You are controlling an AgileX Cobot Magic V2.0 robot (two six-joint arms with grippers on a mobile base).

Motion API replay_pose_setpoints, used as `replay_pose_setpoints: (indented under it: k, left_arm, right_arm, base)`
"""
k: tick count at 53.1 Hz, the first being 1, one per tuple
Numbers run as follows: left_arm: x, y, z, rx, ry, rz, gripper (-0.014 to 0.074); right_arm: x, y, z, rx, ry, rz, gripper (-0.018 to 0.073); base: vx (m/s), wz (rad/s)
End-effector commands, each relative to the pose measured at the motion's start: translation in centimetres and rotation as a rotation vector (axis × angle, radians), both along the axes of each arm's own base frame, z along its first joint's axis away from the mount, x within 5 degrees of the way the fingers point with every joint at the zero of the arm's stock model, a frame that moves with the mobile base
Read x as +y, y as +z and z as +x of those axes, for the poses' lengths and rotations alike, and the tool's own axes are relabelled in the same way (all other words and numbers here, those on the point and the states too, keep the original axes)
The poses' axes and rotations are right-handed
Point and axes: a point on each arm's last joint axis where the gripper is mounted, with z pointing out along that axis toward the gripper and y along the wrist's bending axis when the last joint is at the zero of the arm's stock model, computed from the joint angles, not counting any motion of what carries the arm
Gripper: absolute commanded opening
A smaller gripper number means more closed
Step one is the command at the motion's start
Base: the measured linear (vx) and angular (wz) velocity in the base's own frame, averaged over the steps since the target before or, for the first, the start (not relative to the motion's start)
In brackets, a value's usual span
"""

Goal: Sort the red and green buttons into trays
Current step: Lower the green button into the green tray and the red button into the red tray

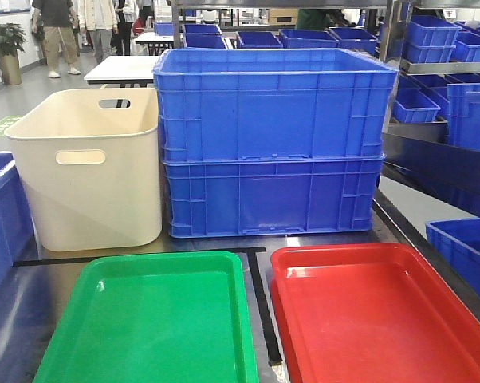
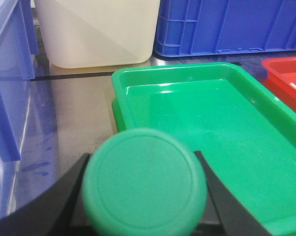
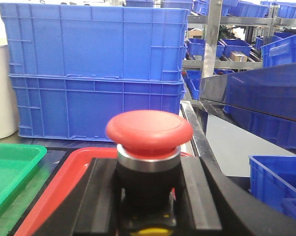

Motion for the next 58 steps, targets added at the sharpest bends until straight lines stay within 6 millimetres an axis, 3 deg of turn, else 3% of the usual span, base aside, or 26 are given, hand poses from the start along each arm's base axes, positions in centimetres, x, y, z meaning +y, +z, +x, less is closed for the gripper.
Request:
replay_pose_setpoints:
  k: [1, 44, 52, 58]
  left_arm:
    - [-0.2, 1.7, 0.2, -0.113, -0.008, -0.037, -0.0006]
    - [-0.3, 1.9, 0.6, -0.137, -0.01, -0.057, -0.0006]
    - [-0.7, 3.6, 2.0, -0.243, -0.012, -0.148, -0.0006]
    - [-2.2, 4.5, 4.6, -0.206, -0.065, -0.101, -0.0006]
  right_arm:
    - [0.4, 1.5, -0.1, -0.07, 0.043, -0.001, -0.001]
    - [0.6, 1.6, -0.1, -0.091, 0.065, 0.001, -0.001]
    - [2.1, 1.9, 1.4, -0.141, 0.206, -0.085, -0.001]
    - [3.0, 1.8, 4.8, -0.077, 0.268, -0.091, -0.001]
  base:
    - [0.0, 0.0]
    - [0.0, 0.0]
    - [0.0, 0.0]
    - [0.0, 0.0]
